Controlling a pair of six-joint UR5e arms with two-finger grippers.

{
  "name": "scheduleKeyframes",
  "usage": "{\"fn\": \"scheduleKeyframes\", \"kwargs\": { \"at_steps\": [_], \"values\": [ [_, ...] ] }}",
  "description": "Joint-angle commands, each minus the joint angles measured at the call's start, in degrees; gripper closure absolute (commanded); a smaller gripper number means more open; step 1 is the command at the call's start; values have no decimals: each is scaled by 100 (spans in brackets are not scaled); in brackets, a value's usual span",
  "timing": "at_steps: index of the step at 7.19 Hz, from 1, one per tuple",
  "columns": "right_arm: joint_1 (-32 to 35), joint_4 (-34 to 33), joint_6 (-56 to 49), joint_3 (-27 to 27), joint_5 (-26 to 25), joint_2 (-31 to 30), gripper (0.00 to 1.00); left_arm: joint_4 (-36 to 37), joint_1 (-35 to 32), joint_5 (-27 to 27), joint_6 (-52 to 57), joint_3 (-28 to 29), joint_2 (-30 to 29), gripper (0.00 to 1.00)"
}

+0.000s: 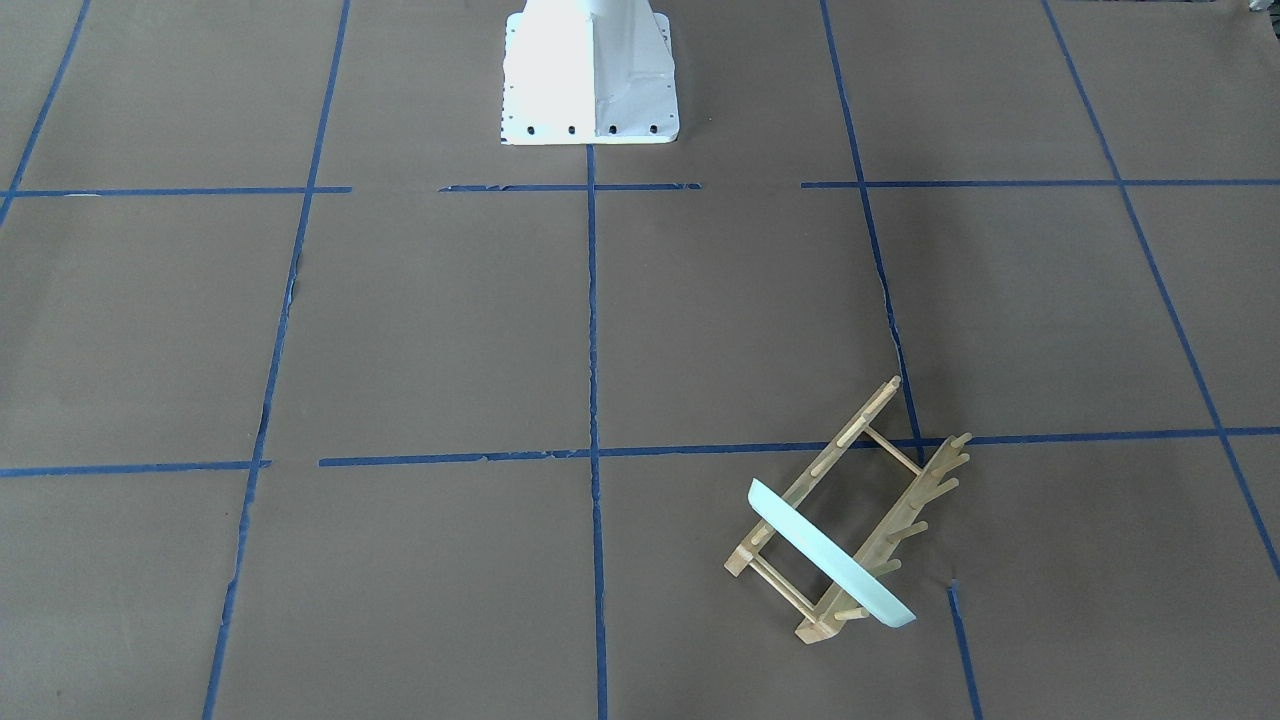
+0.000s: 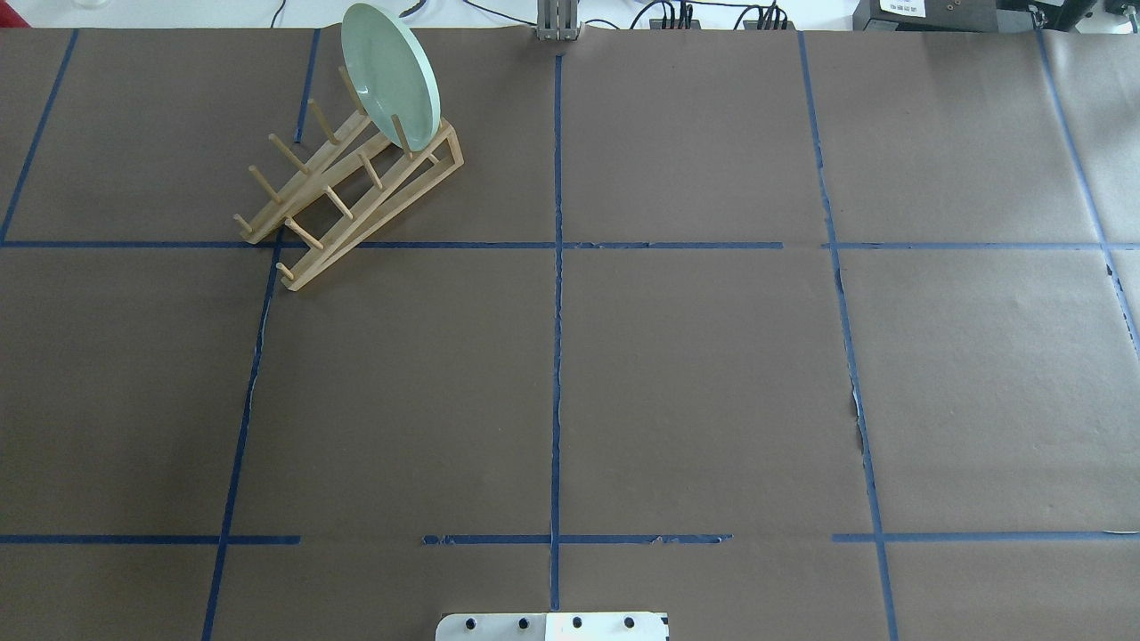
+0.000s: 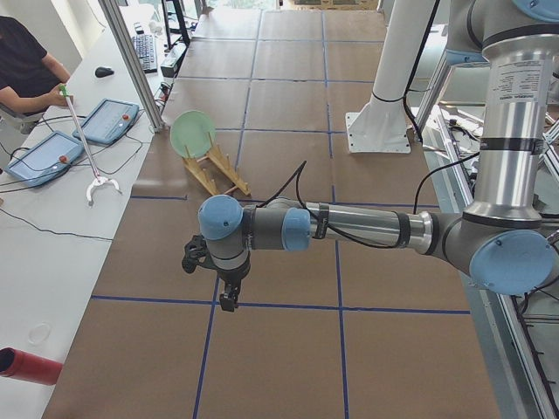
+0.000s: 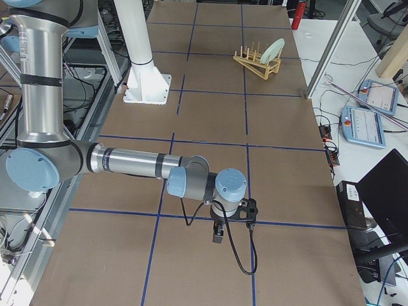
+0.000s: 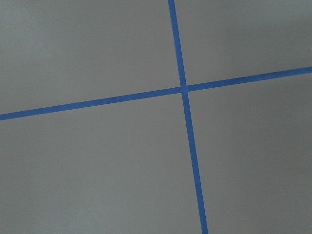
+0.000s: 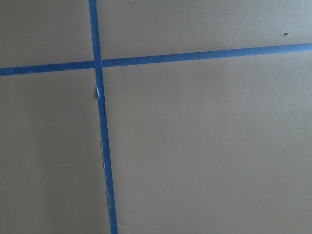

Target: Place plate on rack

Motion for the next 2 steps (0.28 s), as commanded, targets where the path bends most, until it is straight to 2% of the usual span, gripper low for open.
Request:
{"fn": "scheduleKeyframes", "kwargs": {
  "at_steps": [1, 2],
  "values": [
    [0, 0, 0, 0, 0, 0, 0, -1, -7, 14, 0, -10, -29, 0],
    [0, 0, 0, 0, 0, 0, 0, -1, -7, 14, 0, -10, -20, 0]
  ]
}}
